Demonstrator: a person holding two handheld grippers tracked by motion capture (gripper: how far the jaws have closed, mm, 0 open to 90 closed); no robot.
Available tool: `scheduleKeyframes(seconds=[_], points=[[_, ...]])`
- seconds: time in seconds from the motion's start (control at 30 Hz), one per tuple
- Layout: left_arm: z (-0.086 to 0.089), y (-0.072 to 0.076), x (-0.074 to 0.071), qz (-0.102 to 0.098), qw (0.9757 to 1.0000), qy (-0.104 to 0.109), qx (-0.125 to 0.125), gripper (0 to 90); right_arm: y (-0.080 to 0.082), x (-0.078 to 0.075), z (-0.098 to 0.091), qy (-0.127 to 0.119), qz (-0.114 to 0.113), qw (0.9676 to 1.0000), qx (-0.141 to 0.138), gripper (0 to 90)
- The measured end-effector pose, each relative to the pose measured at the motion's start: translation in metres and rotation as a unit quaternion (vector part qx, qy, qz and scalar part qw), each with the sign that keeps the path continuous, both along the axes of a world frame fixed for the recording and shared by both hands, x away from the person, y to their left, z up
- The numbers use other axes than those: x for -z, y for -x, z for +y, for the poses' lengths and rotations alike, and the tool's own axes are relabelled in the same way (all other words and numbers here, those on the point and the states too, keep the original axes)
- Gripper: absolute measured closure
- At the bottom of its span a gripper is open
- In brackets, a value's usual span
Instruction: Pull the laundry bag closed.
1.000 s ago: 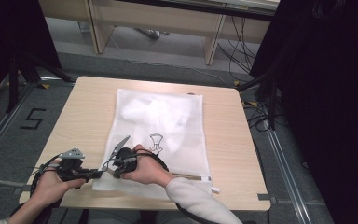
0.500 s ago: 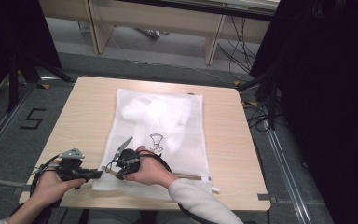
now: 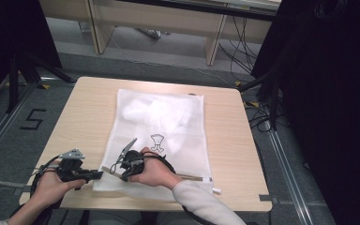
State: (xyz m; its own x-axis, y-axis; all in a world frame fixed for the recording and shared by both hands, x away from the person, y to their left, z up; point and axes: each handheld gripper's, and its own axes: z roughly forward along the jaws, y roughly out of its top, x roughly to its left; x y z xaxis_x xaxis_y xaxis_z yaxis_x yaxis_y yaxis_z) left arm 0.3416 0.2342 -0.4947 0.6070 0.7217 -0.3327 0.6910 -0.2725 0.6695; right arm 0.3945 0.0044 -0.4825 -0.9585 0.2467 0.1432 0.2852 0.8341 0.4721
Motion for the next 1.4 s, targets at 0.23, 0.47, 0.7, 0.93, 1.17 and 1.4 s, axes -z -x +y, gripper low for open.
scheduleKeyframes(seconds=[0.23,0.47,0.7,0.93,1.17,1.4], points=[[0.000,0.000,0.000,0.001,1.0000,0.002,-0.004,85.8,0.000,0.000,-0.006,0.002,0.002,1.0000,0.003,82.7],[0.000,-0.001,0.001,0.002,1.0000,0.001,-0.002,85.8,0.001,0.000,-0.010,0.009,0.000,0.9999,0.010,82.7],[0.000,0.000,0.000,0.001,1.0000,-0.005,-0.005,85.8,0.001,0.000,-0.013,0.006,0.002,0.9999,0.010,82.7],[0.000,-0.001,0.001,0.003,1.0000,0.001,-0.002,85.8,0.002,0.000,-0.019,0.010,0.006,0.9997,0.022,82.7],[0.001,0.000,0.001,0.005,1.0000,-0.001,-0.007,85.8,0.001,-0.001,-0.025,0.016,0.000,0.9995,0.027,82.7],[0.001,-0.001,0.001,0.004,1.0000,-0.001,-0.004,85.8,0.000,-0.001,-0.031,0.016,0.000,0.9995,0.028,82.7]])
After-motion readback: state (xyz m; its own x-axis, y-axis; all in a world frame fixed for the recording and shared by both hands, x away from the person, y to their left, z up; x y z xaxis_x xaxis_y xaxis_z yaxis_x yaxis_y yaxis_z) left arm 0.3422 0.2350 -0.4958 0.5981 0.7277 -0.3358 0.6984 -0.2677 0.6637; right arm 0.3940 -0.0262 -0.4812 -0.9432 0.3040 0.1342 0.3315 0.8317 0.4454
